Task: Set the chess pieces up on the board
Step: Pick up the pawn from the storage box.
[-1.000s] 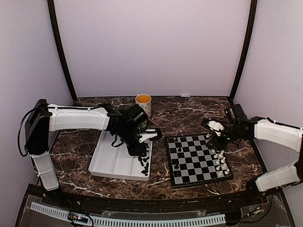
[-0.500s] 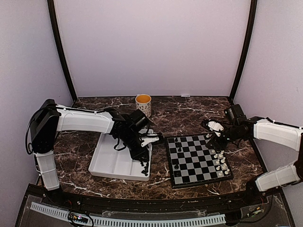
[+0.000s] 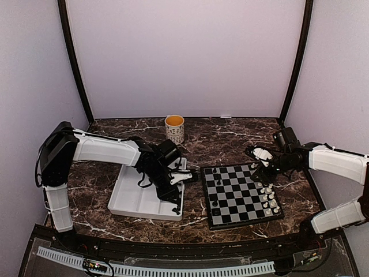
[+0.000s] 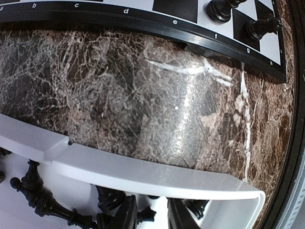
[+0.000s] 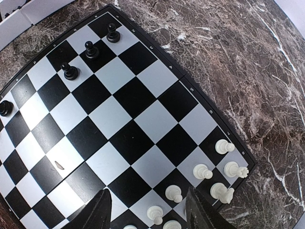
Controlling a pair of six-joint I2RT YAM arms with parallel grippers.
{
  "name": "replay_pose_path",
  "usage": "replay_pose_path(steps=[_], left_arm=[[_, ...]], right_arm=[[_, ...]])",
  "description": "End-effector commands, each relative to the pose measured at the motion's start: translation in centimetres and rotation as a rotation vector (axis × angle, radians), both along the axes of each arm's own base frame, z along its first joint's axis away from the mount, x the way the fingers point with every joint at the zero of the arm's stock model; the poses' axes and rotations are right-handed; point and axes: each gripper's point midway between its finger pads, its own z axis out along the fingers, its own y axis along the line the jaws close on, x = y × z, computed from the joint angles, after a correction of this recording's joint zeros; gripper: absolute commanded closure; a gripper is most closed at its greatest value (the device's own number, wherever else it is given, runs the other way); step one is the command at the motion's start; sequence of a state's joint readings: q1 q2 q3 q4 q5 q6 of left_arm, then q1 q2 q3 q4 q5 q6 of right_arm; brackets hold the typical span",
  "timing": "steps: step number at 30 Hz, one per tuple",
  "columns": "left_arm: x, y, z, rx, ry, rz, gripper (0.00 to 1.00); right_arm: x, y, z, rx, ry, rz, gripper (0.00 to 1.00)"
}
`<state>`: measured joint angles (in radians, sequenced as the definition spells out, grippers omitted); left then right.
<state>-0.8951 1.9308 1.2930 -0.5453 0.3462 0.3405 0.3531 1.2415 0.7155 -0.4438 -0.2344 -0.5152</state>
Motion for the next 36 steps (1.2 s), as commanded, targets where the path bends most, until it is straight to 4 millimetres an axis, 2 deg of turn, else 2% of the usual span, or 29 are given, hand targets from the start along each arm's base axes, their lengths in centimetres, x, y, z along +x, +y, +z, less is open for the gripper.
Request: replay_pose_path(steps=[1, 11, 23, 29, 33, 36], left_arm=[[-0.3, -0.3, -0.1, -0.02, -0.006, -0.025, 0.76], [-0.2, -1.3, 0.1, -0.063, -0.007, -0.023, 0.78], [0.0, -0.8, 0.2, -0.022, -0.008, 0.011, 0.95], [0.6, 0.2, 2.5, 0.009, -0.058, 0.037, 0.97], [1.1, 0.1, 5.6, -0.023, -0.087, 0.064, 0.97], [1.9, -1.1, 8.3, -0.088, -0.11, 0.106, 0.96]], right_arm=[[0.3, 0.2, 0.8, 0.02, -0.02, 0.0, 0.45], [0.2, 0.2, 1.0, 0.024, -0.027, 0.001, 0.45], [0.3, 0.1, 1.0, 0.022, -0.029, -0.001, 0.45], [0.3, 0.1, 0.9, 0.02, -0.028, -0.002, 0.45], [0.3, 0.1, 1.1, 0.021, -0.033, -0.002, 0.45], [0.3, 0.1, 1.1, 0.021, -0.034, -0.002, 0.45]])
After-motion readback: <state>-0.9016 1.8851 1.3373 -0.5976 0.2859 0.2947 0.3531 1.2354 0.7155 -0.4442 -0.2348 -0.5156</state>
